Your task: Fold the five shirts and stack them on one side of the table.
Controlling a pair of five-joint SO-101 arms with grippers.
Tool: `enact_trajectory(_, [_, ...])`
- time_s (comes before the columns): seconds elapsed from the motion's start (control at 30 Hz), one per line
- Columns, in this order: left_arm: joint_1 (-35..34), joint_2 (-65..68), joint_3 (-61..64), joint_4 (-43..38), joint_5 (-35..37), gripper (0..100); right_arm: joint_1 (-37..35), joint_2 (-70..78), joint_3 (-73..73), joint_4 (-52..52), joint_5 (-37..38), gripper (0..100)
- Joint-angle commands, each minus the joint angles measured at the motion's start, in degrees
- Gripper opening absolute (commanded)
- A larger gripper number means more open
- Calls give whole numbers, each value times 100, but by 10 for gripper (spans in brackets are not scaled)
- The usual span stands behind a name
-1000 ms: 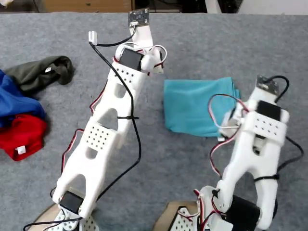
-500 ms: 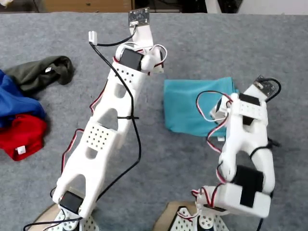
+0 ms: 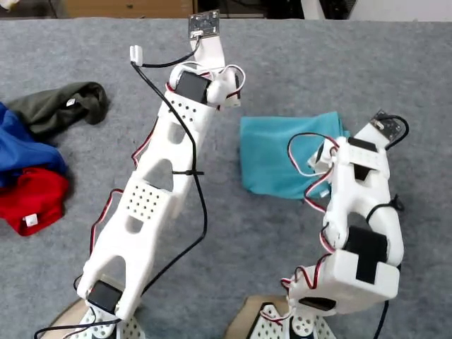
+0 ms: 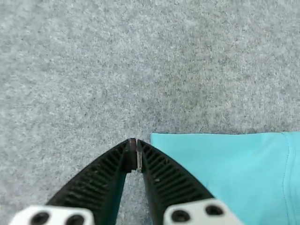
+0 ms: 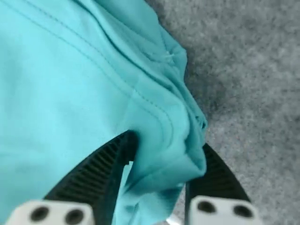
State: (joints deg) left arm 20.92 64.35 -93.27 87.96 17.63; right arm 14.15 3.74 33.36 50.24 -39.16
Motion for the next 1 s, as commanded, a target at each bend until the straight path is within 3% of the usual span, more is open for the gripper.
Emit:
enact_trajectory(0.0, [-53,-338,-229,-105,-53,22,-57,22,-268,-35,-26,168])
enact_trajectory(0.43, [-53,-338,-220,-105,-53,21,-48,400,-277,-273,273,159])
enact_trajectory(0.6, [-53,-338,-220,-105,-53,21,-22,462,-277,-246,510,1])
enact_trajectory(0.97, [-53,-338,-220,-105,-53,21,180,374,-400,158,510,5])
